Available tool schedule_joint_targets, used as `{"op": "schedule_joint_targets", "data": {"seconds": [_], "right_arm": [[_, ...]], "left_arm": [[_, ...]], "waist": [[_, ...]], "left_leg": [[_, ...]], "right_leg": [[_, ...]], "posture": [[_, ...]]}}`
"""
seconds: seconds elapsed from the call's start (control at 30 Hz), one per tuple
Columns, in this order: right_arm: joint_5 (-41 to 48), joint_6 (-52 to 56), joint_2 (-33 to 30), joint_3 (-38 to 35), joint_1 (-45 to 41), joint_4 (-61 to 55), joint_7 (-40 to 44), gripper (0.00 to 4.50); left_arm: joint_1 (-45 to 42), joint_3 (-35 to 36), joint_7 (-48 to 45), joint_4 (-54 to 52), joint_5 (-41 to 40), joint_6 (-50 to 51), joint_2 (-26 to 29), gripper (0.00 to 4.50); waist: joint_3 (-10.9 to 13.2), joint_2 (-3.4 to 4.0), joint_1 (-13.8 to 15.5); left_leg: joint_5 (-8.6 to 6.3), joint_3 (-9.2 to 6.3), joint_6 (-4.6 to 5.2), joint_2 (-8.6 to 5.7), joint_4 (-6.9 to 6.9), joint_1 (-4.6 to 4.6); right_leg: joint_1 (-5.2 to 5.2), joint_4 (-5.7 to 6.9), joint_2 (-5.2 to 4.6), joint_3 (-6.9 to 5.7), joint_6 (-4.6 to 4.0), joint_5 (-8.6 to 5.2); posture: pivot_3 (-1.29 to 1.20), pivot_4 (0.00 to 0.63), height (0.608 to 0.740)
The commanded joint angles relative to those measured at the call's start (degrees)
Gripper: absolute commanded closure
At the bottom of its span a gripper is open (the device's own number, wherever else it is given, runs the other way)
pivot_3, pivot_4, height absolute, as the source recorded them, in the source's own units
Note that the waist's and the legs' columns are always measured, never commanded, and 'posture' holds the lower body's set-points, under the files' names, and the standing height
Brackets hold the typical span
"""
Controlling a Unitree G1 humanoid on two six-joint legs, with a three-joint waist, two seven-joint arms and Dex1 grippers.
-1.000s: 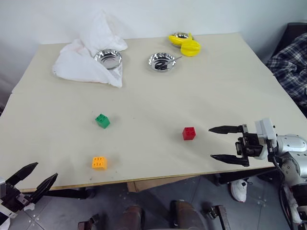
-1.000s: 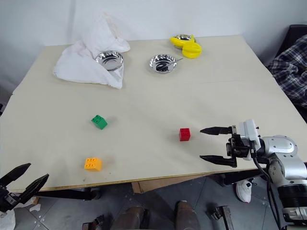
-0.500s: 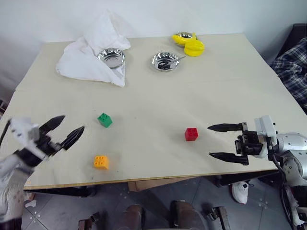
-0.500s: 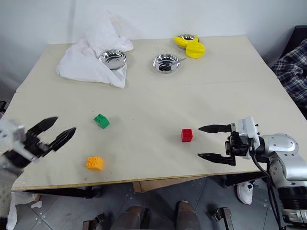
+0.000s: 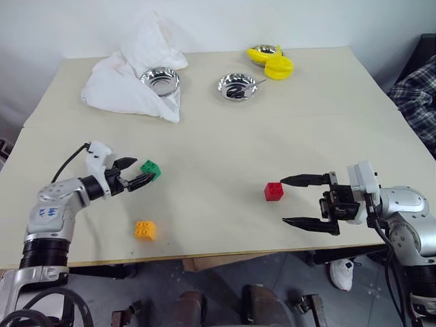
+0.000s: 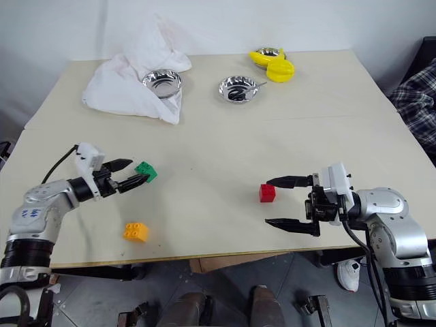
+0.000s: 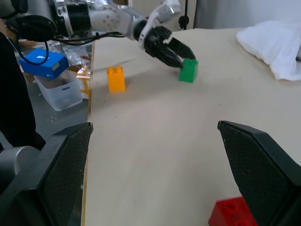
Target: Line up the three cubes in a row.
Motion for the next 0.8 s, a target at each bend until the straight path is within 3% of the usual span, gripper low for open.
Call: {"op": "schedule_joint_targets", "data": {"seconds": [0.03, 0.13, 0.37, 0.47, 0.57, 0.8], "right_arm": [[0.37, -0.4, 0.2, -2.11, 0.5, -1.58, -0.48, 0.01], [0.17, -0.8, 0.1, -2.51, 1.25, -1.53, -0.6, 0.0], [-0.84, -2.07, 0.39, -3.76, 3.18, -0.93, -1.38, 0.0], [-1.0, -2.34, -0.3, -4.83, 4.53, -0.8, -1.4, 0.0], [-1.12, -2.56, -2.68, -7.81, 6.75, 0.1, -0.2, 0.0], [-1.58, -3.11, -7.02, -13.9, 10.75, 2.43, 2.58, 0.0]], "left_arm": [[-1.53, -0.19, -0.92, 1.69, 1.45, -1.32, -0.15, 0.19], [-1.9, -0.68, -1.73, 2.2, 2.42, -1.93, -0.36, 0.89], [-4.37, -0.78, -3.86, 5.47, 3.1, -6.79, -1.58, 3.03], [-5.99, -2.58, -7.84, 4.7, 3.41, -8.66, -1.76, 3.02], [-10.34, -9.19, -14.75, -1.12, 4.83, -7.79, -2.45, 3.02], [-18.07, -20.82, -18.58, -4.17, 8.76, -2.41, -10.88, 3.02]], "waist": [[0.0, 0.0, 0.0], [0.01, -0.01, 0.0], [0.01, -0.02, 0.04], [0.02, -0.03, 0.11], [0.03, -0.06, 0.41], [0.03, -0.05, 0.74]], "left_leg": [[0.0, 0.0, 0.0, 0.0, 0.01, 0.0], [0.0, 0.0, 0.0, 0.01, 0.0, 0.0], [0.0, 0.0, 0.0, 0.0, 0.07, 0.0], [0.0, -0.01, 0.0, 0.0, 0.14, -0.04], [-0.01, -0.07, 0.01, -0.02, 0.29, -0.17], [-0.03, -0.26, 0.12, -0.14, 0.82, -0.69]], "right_leg": [[0.0, 0.02, 0.0, 0.0, 0.0, 0.0], [-0.01, 0.04, 0.0, 0.0, 0.0, 0.0], [0.0, 0.05, 0.0, 0.0, 0.0, 0.0], [0.0, 0.05, 0.0, -0.01, 0.01, 0.0], [0.0, 0.06, -0.02, -0.08, 0.02, 0.01], [-0.06, 0.05, -0.04, -0.23, 0.26, 0.17]], "posture": [[0.0, 0.15, 0.74], [0.0, 0.15, 0.74], [0.0, 0.15, 0.74], [0.0, 0.15, 0.74], [0.0, 0.15, 0.74], [0.0, 0.15, 0.74]]}}
